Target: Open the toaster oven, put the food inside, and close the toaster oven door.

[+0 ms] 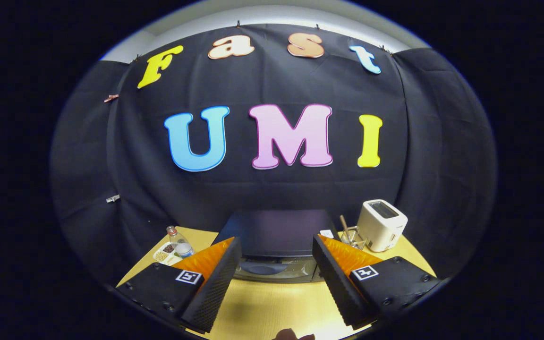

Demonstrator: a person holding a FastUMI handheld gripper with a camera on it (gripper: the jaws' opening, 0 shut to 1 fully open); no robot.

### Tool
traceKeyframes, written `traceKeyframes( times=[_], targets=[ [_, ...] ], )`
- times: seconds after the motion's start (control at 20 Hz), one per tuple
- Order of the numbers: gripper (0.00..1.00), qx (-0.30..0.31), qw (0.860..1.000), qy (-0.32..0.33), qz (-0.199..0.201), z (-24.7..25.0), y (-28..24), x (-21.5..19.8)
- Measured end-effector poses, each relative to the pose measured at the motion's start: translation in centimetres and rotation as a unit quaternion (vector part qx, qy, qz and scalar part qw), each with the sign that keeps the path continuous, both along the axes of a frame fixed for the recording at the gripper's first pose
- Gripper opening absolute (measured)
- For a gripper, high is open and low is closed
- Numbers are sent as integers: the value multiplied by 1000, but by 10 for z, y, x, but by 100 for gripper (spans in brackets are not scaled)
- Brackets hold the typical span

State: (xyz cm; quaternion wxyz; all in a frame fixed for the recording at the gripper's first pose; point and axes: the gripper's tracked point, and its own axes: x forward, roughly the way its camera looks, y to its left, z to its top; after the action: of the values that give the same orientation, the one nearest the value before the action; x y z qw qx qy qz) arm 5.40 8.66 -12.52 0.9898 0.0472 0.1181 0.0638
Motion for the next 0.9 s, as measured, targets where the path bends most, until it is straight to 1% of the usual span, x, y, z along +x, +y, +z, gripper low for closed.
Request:
traceKeyframes(
  times=[0.2, 0.4, 0.5, 0.75, 0.85, 0.9],
  targets=[
    [99, 6, 998, -58, -13, 54, -31, -15],
    [99, -5, 995, -93, -28, 91, -65, -35],
    [99, -11, 994, -99, -32, 100, -75, -49],
    [98, -12, 993, -118, -26, 114, -83, -75],
    [98, -10, 993, -111, -24, 112, -86, -84],
    [98, -6, 994, -106, -23, 106, -88, -82]
  ],
)
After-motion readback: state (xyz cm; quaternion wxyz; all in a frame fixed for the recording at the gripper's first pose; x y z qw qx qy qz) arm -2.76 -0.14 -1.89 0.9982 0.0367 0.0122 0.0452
